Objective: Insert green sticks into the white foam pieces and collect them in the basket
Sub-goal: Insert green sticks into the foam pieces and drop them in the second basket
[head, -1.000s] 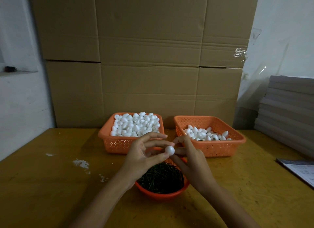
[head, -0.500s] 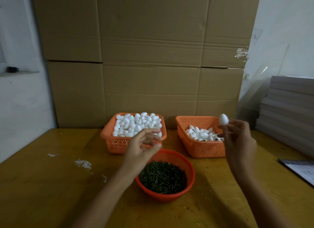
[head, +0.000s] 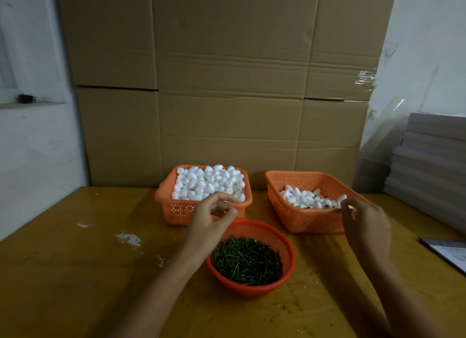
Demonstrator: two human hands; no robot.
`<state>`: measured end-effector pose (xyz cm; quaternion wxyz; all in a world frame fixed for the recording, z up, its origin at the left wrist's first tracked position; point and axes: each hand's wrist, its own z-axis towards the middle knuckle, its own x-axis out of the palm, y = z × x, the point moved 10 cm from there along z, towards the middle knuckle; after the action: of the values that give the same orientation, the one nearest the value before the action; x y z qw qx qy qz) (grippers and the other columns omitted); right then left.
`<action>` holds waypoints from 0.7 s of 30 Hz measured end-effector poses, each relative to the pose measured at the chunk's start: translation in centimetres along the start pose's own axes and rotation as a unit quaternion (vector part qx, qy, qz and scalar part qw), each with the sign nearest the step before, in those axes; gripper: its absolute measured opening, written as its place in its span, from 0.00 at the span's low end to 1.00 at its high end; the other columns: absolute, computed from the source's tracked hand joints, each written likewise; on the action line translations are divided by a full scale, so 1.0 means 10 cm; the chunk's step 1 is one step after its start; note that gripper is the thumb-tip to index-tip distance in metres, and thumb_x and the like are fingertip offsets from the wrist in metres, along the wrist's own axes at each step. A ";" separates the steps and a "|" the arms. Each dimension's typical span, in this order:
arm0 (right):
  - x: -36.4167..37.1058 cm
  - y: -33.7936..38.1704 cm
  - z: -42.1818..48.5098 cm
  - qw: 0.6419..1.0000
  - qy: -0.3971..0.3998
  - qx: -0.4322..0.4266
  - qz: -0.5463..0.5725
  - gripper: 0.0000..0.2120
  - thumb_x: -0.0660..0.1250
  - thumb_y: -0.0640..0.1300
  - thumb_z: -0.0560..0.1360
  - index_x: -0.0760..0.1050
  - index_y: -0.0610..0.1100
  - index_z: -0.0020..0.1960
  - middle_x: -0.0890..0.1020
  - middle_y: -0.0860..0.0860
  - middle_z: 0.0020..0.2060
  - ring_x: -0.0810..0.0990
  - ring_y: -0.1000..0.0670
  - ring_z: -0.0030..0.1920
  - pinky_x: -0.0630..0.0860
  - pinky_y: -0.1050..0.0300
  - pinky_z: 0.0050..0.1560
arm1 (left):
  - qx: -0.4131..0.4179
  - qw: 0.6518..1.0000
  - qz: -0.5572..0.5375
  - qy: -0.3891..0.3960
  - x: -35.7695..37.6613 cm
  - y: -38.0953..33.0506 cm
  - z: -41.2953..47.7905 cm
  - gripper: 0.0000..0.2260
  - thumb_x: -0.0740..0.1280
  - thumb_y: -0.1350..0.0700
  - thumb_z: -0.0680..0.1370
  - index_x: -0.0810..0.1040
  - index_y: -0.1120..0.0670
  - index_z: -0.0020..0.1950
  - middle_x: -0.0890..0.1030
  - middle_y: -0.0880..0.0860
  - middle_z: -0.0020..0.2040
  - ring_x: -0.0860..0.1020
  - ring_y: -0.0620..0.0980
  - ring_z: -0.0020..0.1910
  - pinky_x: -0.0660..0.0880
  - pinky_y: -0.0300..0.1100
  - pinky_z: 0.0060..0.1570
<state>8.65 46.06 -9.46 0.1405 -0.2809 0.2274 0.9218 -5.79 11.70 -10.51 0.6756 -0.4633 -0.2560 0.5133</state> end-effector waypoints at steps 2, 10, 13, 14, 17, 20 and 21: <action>-0.12 0.22 -0.05 0.999 -0.031 -0.033 0.012 0.06 0.70 0.39 0.79 0.82 0.40 0.55 0.86 0.40 0.51 0.81 0.36 0.55 0.76 0.45 0.48 | 0.000 1.000 0.018 -0.016 -0.05 0.05 0.02 0.09 0.73 0.61 0.79 0.83 0.46 0.50 0.85 0.47 0.45 0.82 0.42 0.48 0.79 0.53 0.52; 0.18 1.86 -0.94 0.865 0.356 -0.292 0.198 0.25 0.51 0.69 0.84 0.80 0.55 0.59 0.81 0.61 0.52 0.79 0.60 0.55 0.76 0.59 0.54 | 0.165 0.882 0.431 -0.095 -0.23 -0.09 0.06 0.08 0.71 0.54 0.80 0.82 0.48 0.59 0.81 0.45 0.56 0.77 0.47 0.60 0.74 0.40 0.54; 0.37 1.96 -1.26 0.813 0.457 -0.336 0.132 0.29 0.49 0.71 0.83 0.80 0.53 0.59 0.80 0.59 0.52 0.79 0.58 0.52 0.77 0.52 0.53 | 0.116 0.856 0.501 -0.060 -0.28 0.10 0.19 0.17 0.64 0.44 0.84 0.78 0.48 0.70 0.80 0.49 0.67 0.74 0.50 0.71 0.72 0.47 0.65; 0.40 1.95 -1.27 0.811 0.466 -0.331 0.124 0.30 0.49 0.71 0.83 0.80 0.52 0.57 0.80 0.58 0.52 0.79 0.57 0.51 0.77 0.50 0.52 | 0.097 0.840 0.532 -0.039 -0.26 0.17 0.24 0.19 0.61 0.41 0.84 0.77 0.47 0.72 0.79 0.49 0.69 0.73 0.50 0.72 0.70 0.47 0.68; 0.42 1.93 -1.26 0.811 0.468 -0.331 0.117 0.30 0.50 0.72 0.82 0.81 0.52 0.58 0.80 0.58 0.53 0.79 0.57 0.52 0.77 0.50 0.52 | 0.061 0.790 0.609 0.036 -0.12 0.29 0.42 0.23 0.51 0.36 0.86 0.76 0.43 0.72 0.82 0.48 0.66 0.77 0.50 0.68 0.67 0.49 0.68; 0.42 1.94 -1.27 0.810 0.463 -0.344 0.109 0.29 0.51 0.72 0.82 0.81 0.52 0.59 0.79 0.59 0.54 0.78 0.58 0.52 0.77 0.53 0.51 | -0.045 0.798 0.589 0.120 -0.04 0.42 0.62 0.31 0.44 0.33 0.85 0.81 0.46 0.63 0.84 0.51 0.62 0.78 0.55 0.66 0.64 0.56 0.70; 0.43 1.93 -1.27 0.811 0.461 -0.342 0.111 0.29 0.52 0.71 0.82 0.80 0.52 0.59 0.79 0.59 0.54 0.78 0.58 0.53 0.76 0.54 0.51 | -0.082 0.799 0.579 0.141 -0.03 0.47 0.67 0.33 0.42 0.32 0.84 0.81 0.48 0.66 0.82 0.52 0.65 0.76 0.56 0.69 0.61 0.58 0.72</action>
<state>3.51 23.73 -14.72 -0.1888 -0.6758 -0.0352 0.7116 -13.59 14.05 -11.67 0.2413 -0.6459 0.1169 0.7148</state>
